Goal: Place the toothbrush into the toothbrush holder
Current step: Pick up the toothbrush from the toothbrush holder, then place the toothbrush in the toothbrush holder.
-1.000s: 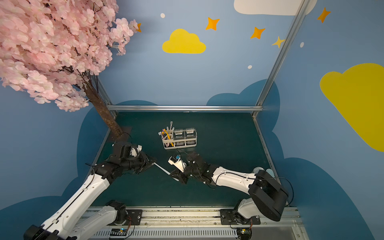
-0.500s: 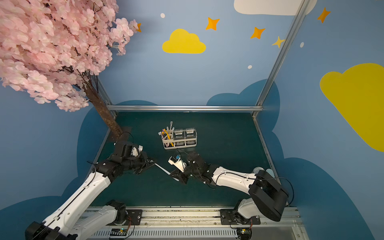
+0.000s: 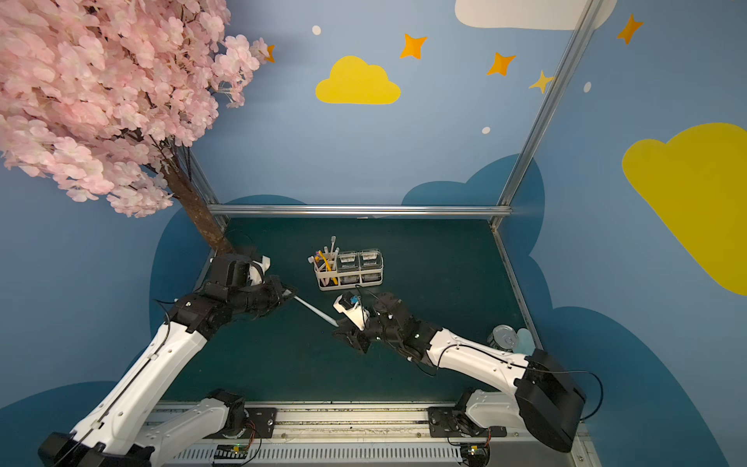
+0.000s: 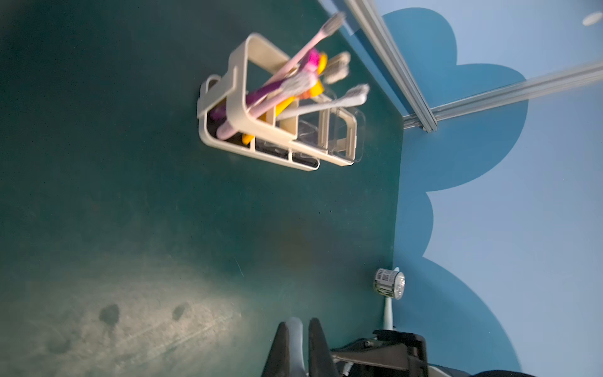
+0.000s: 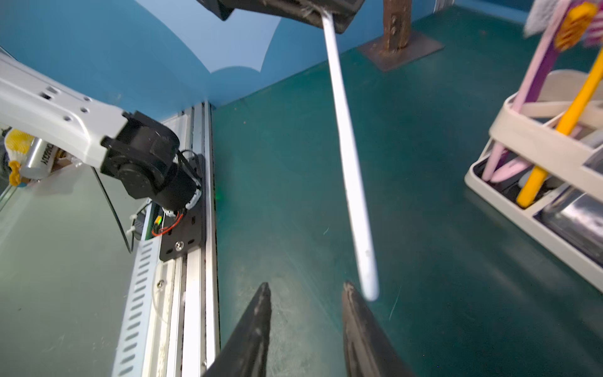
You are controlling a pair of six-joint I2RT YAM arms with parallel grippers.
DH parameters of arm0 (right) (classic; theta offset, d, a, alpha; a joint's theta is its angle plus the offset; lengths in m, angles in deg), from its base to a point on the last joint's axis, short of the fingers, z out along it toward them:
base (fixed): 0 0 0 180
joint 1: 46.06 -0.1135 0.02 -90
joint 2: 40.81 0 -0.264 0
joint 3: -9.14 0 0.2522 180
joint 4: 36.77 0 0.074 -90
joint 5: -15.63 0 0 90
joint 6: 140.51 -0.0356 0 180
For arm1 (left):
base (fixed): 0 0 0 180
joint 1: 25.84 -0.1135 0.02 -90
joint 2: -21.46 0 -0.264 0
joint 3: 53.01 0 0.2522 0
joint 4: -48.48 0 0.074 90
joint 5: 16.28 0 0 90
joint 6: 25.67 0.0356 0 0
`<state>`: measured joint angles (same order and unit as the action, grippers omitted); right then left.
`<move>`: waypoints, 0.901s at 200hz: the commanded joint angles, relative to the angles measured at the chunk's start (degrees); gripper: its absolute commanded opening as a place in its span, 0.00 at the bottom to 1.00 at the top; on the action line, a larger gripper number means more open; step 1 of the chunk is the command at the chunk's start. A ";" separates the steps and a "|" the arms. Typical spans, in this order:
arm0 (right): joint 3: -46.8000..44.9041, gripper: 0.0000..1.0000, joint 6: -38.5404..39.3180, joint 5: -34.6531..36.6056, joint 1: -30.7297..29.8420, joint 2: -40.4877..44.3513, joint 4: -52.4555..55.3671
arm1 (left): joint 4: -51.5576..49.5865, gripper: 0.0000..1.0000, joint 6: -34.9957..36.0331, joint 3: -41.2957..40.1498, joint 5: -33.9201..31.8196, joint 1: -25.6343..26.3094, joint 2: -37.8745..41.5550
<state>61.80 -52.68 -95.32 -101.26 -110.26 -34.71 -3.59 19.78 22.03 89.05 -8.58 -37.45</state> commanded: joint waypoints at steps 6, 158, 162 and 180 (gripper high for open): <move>-2.68 0.39 0.53 2.61 0.27 3.24 2.48 | -2.00 0.02 12.02 6.54 -7.04 -0.05 -1.13; -11.96 0.88 -1.42 6.54 0.18 16.26 5.07 | 8.55 0.02 36.30 31.59 -25.26 2.91 -21.15; -12.17 0.88 -1.41 6.54 0.18 16.56 5.03 | 8.67 0.02 36.49 31.81 -25.26 2.90 -21.77; -12.77 0.88 -1.40 6.54 0.18 17.56 5.14 | 8.52 0.02 36.72 32.76 -25.52 3.20 -24.25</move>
<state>50.02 -53.62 -88.83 -101.24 -94.61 -30.69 3.45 52.95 52.45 66.65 -5.72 -59.81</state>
